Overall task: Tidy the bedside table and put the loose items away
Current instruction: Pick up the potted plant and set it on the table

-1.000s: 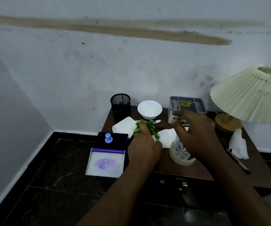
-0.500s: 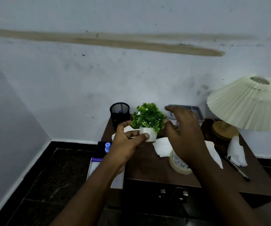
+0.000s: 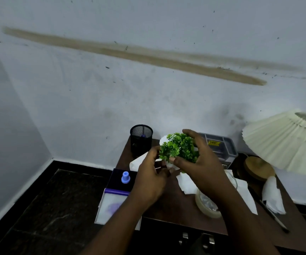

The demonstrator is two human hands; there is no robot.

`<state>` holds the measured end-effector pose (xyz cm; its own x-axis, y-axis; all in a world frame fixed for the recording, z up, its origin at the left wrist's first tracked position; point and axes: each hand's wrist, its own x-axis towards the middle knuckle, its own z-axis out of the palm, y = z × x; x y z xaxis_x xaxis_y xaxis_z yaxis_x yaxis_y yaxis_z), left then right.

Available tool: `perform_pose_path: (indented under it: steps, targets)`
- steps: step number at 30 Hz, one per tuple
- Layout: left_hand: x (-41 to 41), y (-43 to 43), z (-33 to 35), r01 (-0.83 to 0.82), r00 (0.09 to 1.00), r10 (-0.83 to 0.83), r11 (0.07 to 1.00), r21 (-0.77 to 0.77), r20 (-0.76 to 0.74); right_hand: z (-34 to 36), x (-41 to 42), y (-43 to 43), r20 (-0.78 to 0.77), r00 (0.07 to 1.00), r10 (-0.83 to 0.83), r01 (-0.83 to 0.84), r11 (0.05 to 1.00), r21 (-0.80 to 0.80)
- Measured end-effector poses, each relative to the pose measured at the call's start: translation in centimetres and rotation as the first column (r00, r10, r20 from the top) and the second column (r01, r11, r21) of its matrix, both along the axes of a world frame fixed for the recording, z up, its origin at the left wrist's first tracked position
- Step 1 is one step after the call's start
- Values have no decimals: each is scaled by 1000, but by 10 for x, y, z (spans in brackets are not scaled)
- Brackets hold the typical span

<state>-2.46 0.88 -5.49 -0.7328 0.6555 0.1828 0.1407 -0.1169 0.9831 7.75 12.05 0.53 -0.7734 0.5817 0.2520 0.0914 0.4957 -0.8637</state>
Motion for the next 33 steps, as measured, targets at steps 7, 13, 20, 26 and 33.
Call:
perform_pose_path:
  steps: [7,13,20,26,33]
  targets:
    - [6,9,-1,-59,995,53,996,66,81,2,-2,8,-37,995,-93,90,993,-70]
    - [9,17,1,-257,952,244,965,47,186,29,-46,47,-100,969,-224,195,951,-241]
    - [1,19,-2,-444,876,438,896,-17,203,1,-112,75,38,938,-344,342,906,-249]
    - [9,26,-2,-413,883,410,910,-36,227,-36,-133,77,185,907,-379,415,880,-230]
    - [10,26,-6,-399,881,389,917,-21,270,-49,-132,80,250,887,-388,426,896,-124]
